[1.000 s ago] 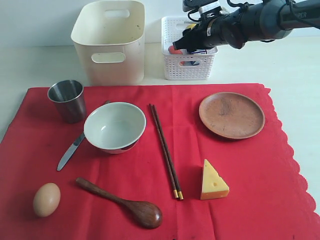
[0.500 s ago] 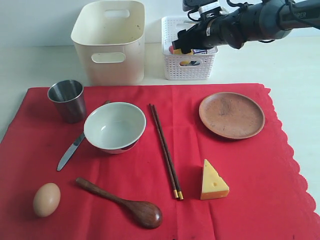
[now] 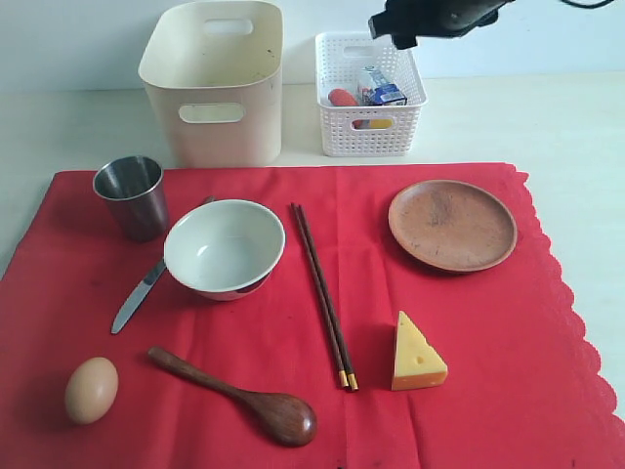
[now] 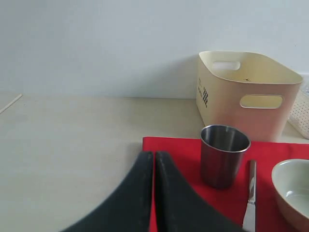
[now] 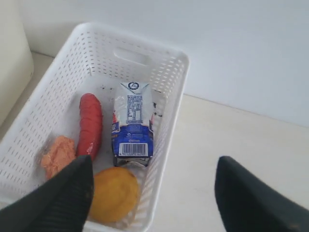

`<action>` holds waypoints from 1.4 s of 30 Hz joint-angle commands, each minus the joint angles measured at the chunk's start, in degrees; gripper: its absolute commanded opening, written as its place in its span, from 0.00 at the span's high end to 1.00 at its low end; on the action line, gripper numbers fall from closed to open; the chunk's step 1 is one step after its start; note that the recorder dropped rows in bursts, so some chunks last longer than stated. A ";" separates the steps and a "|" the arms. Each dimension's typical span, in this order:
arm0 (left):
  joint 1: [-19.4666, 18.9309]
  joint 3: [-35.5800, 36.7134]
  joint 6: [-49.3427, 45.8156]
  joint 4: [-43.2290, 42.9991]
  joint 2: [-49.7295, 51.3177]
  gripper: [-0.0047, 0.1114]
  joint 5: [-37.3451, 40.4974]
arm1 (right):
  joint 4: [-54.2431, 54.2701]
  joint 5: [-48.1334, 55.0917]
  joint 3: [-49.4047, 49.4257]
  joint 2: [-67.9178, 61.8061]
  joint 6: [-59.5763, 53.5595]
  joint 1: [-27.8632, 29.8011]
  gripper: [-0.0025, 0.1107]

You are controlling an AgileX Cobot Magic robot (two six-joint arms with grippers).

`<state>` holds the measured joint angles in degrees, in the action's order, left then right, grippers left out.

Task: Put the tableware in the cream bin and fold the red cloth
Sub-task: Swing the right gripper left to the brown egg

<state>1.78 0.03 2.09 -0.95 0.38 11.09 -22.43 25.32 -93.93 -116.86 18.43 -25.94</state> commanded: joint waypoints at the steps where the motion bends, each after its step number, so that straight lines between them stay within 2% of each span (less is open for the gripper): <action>1: -0.16 -0.03 -0.05 0.36 -0.38 0.93 -0.02 | 6.19 5.19 -0.37 4.24 -5.06 -0.07 0.59; 6: -0.16 -0.03 -0.05 0.36 -0.38 0.93 -0.02 | 25.59 7.71 -0.37 5.86 -21.03 -0.07 0.85; 9: -0.16 -0.03 -0.05 0.36 -0.38 0.93 -0.02 | 37.05 9.80 -0.12 5.86 -32.53 -1.01 0.97; 10: -0.16 -0.03 -0.05 0.36 -0.38 0.93 -0.02 | 39.85 10.47 0.04 5.86 -36.31 -1.77 0.98; 14: -0.16 -0.03 -0.05 0.36 -0.38 0.93 -0.02 | 44.96 12.60 0.56 5.86 -43.47 -5.84 0.98; 24: -0.16 -0.03 -0.05 0.36 -0.38 0.93 -0.02 | 44.85 12.56 0.56 5.75 -46.94 -18.43 0.98; 35: -0.16 -0.03 -0.05 0.36 -0.38 0.93 -0.02 | 42.71 14.90 0.56 1.62 -49.93 -29.18 0.98; 38: -0.16 -0.03 -0.05 0.36 -0.38 0.93 -0.02 | 42.00 14.80 0.56 0.73 -49.93 -32.07 0.92; 42: -0.16 -0.03 -0.05 0.36 -0.38 0.93 -0.02 | 41.86 13.26 0.56 -0.64 -49.93 -35.11 0.77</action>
<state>1.78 0.03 2.09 -0.95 0.38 11.09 19.93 39.87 -93.60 -116.81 -30.89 -59.35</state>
